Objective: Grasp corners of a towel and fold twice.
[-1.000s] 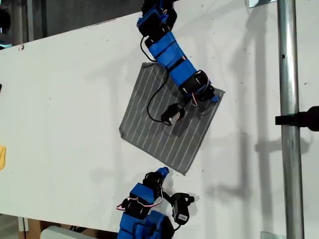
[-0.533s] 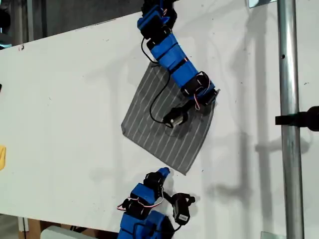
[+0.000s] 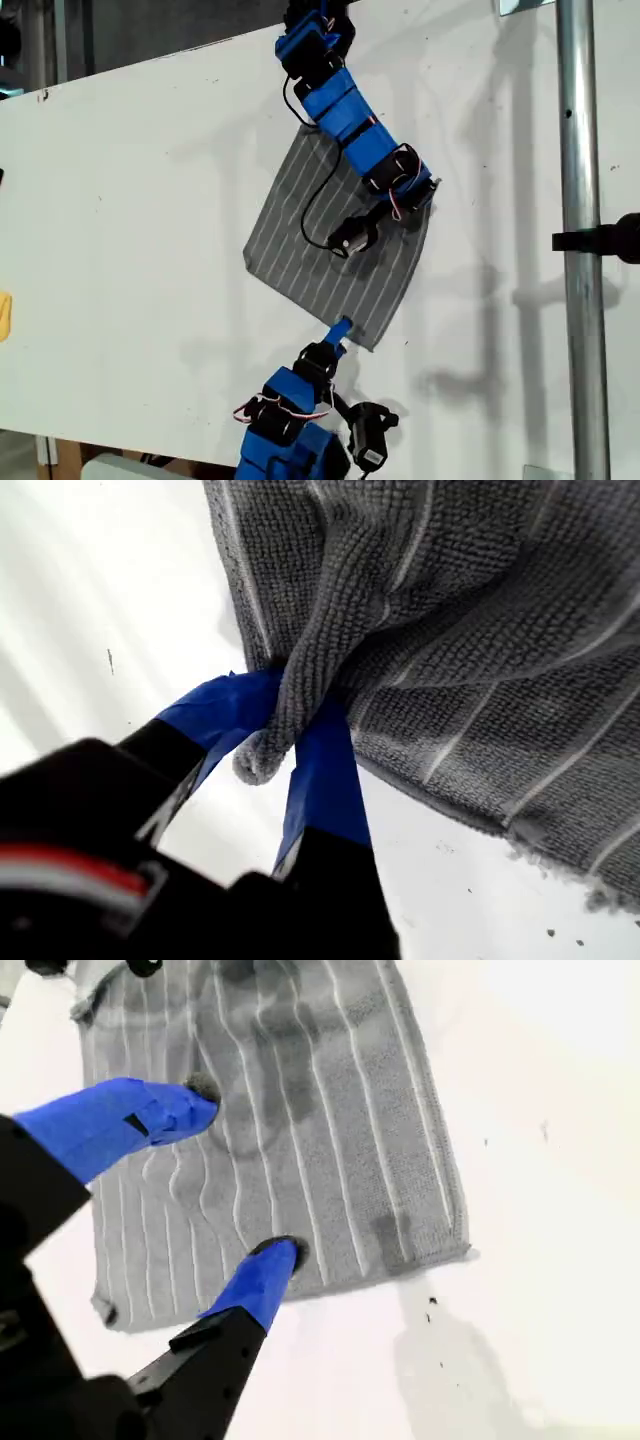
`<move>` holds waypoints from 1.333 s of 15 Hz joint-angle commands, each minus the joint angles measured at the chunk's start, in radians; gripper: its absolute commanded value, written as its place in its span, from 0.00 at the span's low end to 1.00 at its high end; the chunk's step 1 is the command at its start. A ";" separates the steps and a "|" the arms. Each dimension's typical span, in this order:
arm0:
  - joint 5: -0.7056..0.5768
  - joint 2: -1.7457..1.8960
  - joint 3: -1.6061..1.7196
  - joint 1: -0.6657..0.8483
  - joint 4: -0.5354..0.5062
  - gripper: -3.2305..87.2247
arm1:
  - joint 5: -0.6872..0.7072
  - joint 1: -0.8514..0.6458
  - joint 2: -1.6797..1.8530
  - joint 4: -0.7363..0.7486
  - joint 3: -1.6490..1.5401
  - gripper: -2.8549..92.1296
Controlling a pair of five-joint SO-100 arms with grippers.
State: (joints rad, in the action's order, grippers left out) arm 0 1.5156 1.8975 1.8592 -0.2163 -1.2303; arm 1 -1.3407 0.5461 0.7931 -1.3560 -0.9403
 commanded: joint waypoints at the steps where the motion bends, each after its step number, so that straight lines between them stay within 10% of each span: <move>1: 0.003 -0.120 -0.114 -0.037 -0.028 0.32 | 0.011 -0.026 0.015 0.009 0.012 0.03; 13: 0.146 -0.571 -0.002 -0.066 0.265 0.25 | 0.006 -0.015 0.023 0.005 0.008 0.03; 15: 0.138 -0.560 -0.014 -0.061 0.268 0.01 | 0.003 -0.014 0.028 0.003 0.002 0.03; 20: 0.110 -0.477 -0.307 -0.077 0.037 0.01 | 0.017 -0.020 0.164 -0.037 0.015 0.03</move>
State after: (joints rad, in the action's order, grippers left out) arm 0 1.6352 1.3453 1.6966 -0.2823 -1.1045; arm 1 -1.3407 0.5415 0.8376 -1.3821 -0.9480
